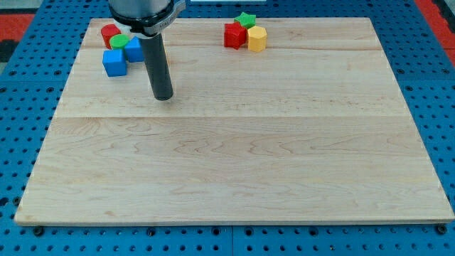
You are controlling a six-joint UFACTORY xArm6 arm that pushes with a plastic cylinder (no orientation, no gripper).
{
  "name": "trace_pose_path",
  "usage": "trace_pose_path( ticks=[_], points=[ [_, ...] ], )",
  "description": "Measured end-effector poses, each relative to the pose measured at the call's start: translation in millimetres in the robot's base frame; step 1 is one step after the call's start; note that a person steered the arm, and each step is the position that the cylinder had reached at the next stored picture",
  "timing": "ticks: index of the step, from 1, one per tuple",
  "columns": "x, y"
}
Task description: Push the red star bottom of the green star
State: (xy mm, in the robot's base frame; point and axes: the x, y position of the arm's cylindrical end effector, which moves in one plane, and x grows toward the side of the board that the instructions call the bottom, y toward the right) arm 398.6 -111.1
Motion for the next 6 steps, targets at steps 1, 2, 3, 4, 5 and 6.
trace_pose_path(
  ticks=[1,2,3,4,5,6],
  points=[
    [0.0,3.1],
    [0.0,5.0],
    [0.0,5.0],
    [-1.8,5.3],
    [-4.8,5.3],
    [-19.5,5.3]
  ],
)
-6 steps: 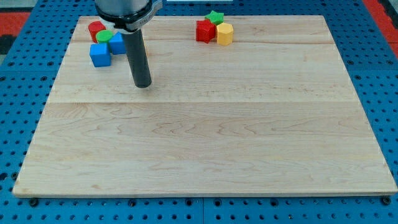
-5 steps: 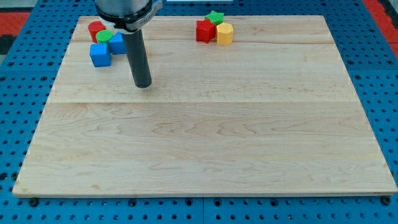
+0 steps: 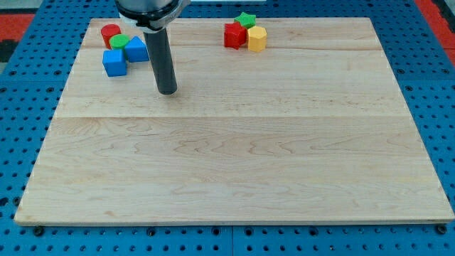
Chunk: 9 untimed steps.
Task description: Push the red star bottom of the green star
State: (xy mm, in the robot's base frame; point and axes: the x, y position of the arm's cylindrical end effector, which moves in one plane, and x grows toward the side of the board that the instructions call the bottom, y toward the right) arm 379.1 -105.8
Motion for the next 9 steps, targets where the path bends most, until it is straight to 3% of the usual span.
trace_pose_path(
  ticks=[9],
  points=[
    [-116.4,39.8]
  ],
)
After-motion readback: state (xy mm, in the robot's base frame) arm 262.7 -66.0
